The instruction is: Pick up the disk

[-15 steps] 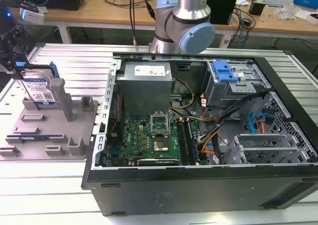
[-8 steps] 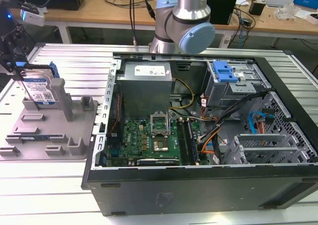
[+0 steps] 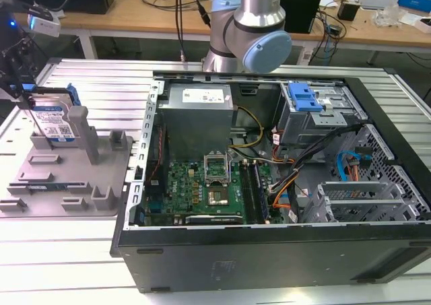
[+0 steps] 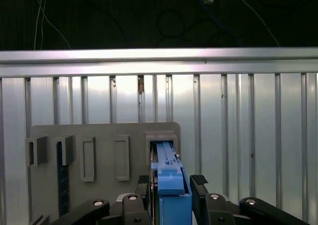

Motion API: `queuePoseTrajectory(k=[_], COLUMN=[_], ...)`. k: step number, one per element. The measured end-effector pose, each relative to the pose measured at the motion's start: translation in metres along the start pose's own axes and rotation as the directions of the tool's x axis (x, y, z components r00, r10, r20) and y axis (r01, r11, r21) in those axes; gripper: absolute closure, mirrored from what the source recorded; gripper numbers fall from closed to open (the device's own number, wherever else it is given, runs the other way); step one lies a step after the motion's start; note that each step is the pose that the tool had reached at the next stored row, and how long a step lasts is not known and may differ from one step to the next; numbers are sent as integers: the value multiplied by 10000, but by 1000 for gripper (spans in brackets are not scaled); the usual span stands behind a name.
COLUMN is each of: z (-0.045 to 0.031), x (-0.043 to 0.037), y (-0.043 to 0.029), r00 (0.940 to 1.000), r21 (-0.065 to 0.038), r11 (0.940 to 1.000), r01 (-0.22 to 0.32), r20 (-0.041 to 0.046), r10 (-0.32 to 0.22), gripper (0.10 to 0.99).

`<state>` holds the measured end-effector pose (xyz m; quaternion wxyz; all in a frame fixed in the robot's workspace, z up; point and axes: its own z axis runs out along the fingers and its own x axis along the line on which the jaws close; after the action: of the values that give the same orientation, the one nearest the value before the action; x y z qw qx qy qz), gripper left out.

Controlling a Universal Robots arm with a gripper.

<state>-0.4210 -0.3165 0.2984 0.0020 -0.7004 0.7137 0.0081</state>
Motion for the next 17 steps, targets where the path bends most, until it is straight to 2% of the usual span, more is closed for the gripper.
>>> queuePoseTrajectory(k=[17], z=[13], x=[23], y=[-19], r00=[10000], r21=[0], r11=[10000], r01=[-2], r20=[3], r10=[2], gripper=[631])
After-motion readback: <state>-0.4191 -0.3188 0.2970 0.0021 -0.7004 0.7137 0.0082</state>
